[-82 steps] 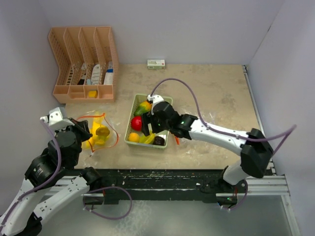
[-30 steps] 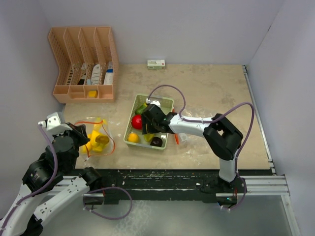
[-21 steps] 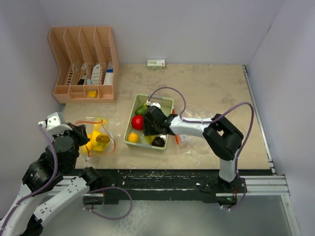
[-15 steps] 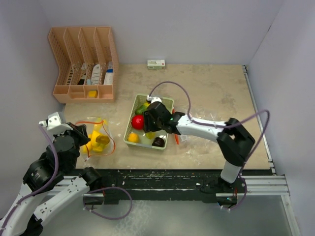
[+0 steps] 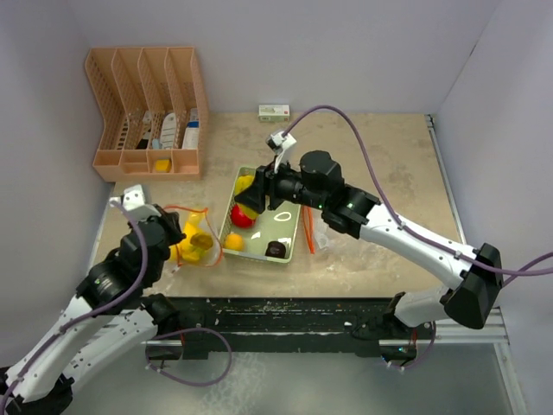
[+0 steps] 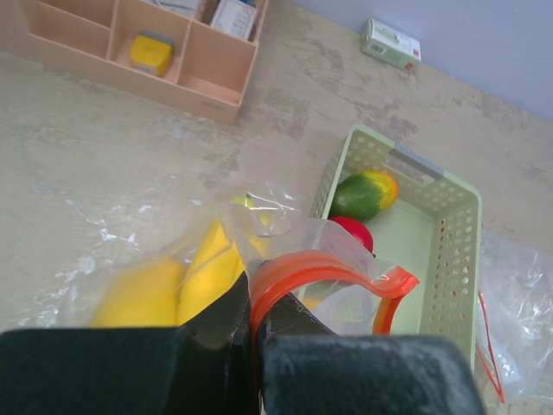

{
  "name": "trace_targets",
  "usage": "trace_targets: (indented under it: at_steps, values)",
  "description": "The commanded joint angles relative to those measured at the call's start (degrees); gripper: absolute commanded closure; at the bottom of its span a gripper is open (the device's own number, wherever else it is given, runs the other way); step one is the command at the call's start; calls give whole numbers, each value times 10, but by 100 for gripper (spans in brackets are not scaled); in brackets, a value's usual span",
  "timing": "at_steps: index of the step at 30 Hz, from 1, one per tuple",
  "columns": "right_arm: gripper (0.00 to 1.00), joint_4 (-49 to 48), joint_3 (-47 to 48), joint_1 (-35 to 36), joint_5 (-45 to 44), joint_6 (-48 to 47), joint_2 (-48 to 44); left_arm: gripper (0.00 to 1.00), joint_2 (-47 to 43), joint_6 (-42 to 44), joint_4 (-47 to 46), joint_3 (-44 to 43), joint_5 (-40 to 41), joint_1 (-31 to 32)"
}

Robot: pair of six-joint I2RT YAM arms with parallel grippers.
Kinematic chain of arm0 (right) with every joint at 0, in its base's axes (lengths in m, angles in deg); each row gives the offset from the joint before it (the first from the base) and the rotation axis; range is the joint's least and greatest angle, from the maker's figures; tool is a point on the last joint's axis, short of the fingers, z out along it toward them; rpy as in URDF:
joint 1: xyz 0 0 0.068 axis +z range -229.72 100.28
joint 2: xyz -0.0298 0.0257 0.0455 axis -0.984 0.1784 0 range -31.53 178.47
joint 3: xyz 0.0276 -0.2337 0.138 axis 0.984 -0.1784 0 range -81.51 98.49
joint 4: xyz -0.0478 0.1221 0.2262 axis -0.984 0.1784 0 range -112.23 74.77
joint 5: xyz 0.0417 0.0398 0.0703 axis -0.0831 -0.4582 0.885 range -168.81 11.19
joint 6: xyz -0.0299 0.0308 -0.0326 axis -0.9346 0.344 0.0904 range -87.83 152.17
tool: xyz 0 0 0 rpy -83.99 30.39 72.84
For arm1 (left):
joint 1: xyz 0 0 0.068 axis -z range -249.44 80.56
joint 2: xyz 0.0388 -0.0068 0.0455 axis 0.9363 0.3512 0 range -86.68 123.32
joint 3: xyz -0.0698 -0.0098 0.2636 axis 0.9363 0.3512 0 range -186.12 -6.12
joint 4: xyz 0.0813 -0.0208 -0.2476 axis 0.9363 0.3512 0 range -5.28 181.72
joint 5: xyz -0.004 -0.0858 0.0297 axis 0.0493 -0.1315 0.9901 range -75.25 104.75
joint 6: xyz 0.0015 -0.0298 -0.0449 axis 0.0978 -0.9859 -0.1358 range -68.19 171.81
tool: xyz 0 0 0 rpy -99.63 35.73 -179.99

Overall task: Place the food in the zip-top bag and seal the zipper
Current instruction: Pick up the fake fruit from the bin, then place the fake fruit in the zipper food storage bag.

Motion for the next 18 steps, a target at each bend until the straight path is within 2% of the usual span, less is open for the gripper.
trace_targets:
  at_steps: [1,7,12,18]
  values:
    - [64,-70,-4,13,118,-3,9,100,33,5,-143,54,-53,1]
    - [64,-102,0,46,135,9,31,100,78,-8,-216,82,-88,1]
    - [64,-122,-22,50,141,33,50,100,95,-1,-217,57,-94,1]
    - [65,-154,-60,55,116,79,82,100,72,-6,-199,53,-86,1]
